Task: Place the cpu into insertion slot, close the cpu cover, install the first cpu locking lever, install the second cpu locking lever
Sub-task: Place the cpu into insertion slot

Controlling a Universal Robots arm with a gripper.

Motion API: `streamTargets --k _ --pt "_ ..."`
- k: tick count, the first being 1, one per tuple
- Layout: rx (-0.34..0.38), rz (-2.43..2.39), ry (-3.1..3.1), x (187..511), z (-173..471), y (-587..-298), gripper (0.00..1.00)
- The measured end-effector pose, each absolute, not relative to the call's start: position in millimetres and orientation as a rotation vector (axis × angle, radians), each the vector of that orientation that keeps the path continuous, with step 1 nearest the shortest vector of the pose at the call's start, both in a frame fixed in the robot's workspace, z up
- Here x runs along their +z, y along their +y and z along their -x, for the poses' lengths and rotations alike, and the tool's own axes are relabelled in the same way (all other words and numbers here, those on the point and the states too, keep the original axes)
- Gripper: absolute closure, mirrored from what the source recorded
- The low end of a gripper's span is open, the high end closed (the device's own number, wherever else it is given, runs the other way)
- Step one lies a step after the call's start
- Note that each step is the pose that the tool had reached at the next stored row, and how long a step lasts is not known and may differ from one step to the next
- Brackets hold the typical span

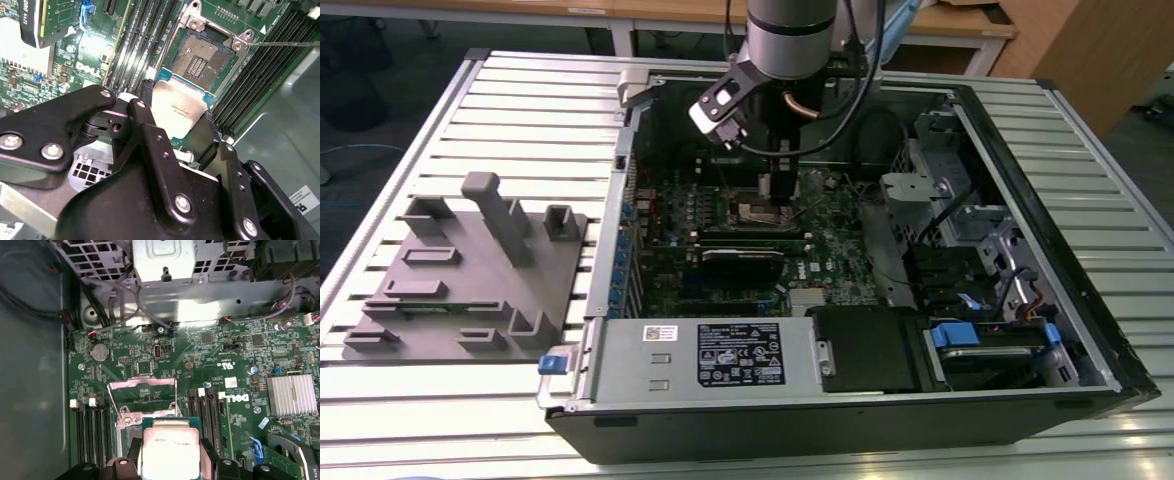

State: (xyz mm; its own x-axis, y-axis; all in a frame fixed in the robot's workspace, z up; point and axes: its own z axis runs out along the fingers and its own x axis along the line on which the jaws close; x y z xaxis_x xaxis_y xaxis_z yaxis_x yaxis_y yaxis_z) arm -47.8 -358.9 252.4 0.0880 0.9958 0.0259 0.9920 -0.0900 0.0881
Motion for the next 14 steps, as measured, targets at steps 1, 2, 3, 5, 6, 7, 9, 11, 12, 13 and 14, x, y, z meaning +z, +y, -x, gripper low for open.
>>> streamTargets --k 1,2,3,5,6,7,9,11,12,13,14 --pt "0.125 -2.277 2.094 251.8 48.3 -358.9 0.46" --pt "0.128 -2.273 2.102 251.2 48.7 -358.8 0.46" --pt "0.129 -2.268 2.108 250.7 49.4 -358.8 0.46" --pt "0.132 -2.259 2.121 249.4 51.0 -358.9 0.46" --pt "0.135 -2.255 2.128 248.4 52.0 -358.9 0.46" --pt "0.138 -2.250 2.136 247.3 52.7 -358.9 0.46" --pt "0.142 -2.238 2.153 245.7 53.2 -358.9 0.46" --pt "0.146 -2.226 2.169 244.2 53.8 -358.8 0.46" --pt "0.149 -2.221 2.178 243.4 54.1 -358.8 0.46" --pt "0.152 -2.216 2.185 242.7 54.6 -358.8 0.46" --pt "0.154 -2.211 2.192 241.6 55.3 -358.7 0.46"
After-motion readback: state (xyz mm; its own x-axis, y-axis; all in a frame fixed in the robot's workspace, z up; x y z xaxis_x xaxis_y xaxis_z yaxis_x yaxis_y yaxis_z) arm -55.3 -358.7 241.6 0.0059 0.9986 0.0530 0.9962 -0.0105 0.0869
